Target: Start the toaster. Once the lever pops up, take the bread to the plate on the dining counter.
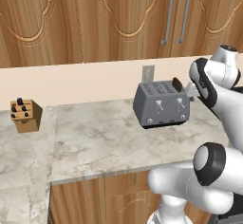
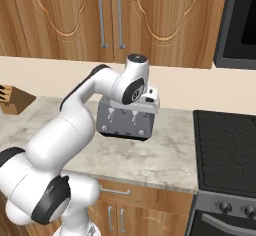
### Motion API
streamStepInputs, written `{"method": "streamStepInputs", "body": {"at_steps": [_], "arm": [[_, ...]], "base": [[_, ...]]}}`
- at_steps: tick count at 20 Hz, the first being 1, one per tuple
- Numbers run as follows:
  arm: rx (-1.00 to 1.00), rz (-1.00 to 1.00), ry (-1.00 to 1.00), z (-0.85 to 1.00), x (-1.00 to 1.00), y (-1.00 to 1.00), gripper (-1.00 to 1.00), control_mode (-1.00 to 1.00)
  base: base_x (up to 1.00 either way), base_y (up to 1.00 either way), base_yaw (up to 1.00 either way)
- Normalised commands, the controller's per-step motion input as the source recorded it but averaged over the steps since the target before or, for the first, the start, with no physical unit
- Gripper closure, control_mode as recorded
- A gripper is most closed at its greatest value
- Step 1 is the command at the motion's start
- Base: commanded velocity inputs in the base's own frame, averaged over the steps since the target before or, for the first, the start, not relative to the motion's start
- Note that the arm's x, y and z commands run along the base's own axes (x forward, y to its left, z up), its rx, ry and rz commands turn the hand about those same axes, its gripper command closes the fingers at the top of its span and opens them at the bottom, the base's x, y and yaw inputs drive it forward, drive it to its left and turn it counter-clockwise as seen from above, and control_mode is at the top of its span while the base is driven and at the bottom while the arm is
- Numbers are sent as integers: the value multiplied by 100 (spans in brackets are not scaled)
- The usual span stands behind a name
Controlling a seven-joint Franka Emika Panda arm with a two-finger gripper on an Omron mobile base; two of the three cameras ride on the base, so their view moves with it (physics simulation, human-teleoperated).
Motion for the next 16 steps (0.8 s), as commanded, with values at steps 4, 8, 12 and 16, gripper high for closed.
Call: {"method": "streamStepInputs", "body": {"at_steps": [4,8,12,16], "arm": [[0,0,0,-16,12,-4,-100,-100],[0,0,0,-22,16,0,-100,-100],[0,0,0,-25,18,0,-100,-100],[0,0,-2,-25,21,0,-100,-100]], "base": [[0,0,0],[0,0,0],[0,0,0],[0,0,0]]}}
